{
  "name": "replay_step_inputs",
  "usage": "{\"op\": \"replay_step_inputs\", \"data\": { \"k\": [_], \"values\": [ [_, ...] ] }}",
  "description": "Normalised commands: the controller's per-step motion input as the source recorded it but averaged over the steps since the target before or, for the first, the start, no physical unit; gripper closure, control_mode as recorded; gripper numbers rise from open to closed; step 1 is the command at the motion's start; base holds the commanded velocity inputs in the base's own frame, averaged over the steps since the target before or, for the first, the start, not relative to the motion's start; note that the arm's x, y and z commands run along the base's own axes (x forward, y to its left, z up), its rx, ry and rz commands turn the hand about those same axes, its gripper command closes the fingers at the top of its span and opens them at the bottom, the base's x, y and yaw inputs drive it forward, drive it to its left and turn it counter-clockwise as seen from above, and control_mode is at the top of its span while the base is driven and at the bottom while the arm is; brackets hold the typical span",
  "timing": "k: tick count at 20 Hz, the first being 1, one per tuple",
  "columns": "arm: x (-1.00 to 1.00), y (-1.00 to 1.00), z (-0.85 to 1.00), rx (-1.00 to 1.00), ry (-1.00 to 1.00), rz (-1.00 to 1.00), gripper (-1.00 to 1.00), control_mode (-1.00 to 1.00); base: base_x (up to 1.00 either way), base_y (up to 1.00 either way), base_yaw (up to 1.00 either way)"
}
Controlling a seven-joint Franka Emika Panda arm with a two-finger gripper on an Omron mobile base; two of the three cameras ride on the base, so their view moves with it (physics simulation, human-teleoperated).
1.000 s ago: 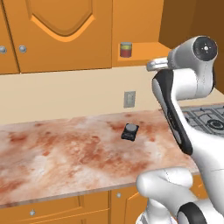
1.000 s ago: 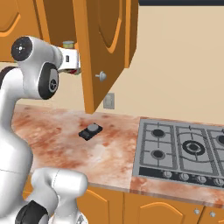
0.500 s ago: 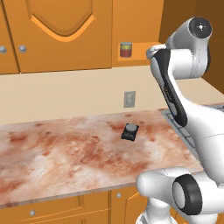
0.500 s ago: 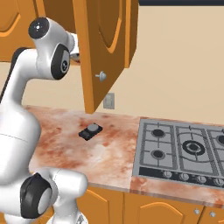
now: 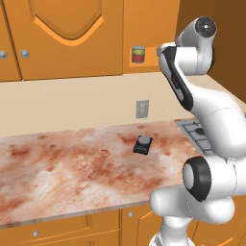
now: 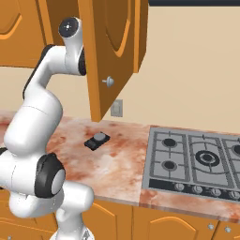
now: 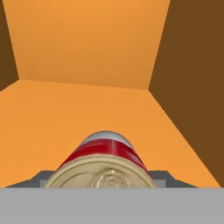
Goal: Restock the canned food cabinet by taking the new fresh canned food from the counter and placing it in the cabinet. Then, take the old canned food from the cabinet and place it on the counter.
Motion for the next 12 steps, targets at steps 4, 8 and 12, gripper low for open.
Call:
{"op": "replay_step_inputs", "data": {
  "k": [4, 8, 12],
  "values": [
    [0.76, -0.3, -0.02, 0.0, 0.0, 0.0, 1.0, -1.0, 0.0, 0.0, 0.0],
    [0.45, -0.23, -0.39, 0.0, 0.01, 0.0, -1.0, -1.0, 0.0, 0.0, 0.0],
    [0.59, -0.02, -0.09, 0.0, 0.0, 0.0, -1.0, -1.0, 0.0, 0.0, 0.0]
  ]
}}
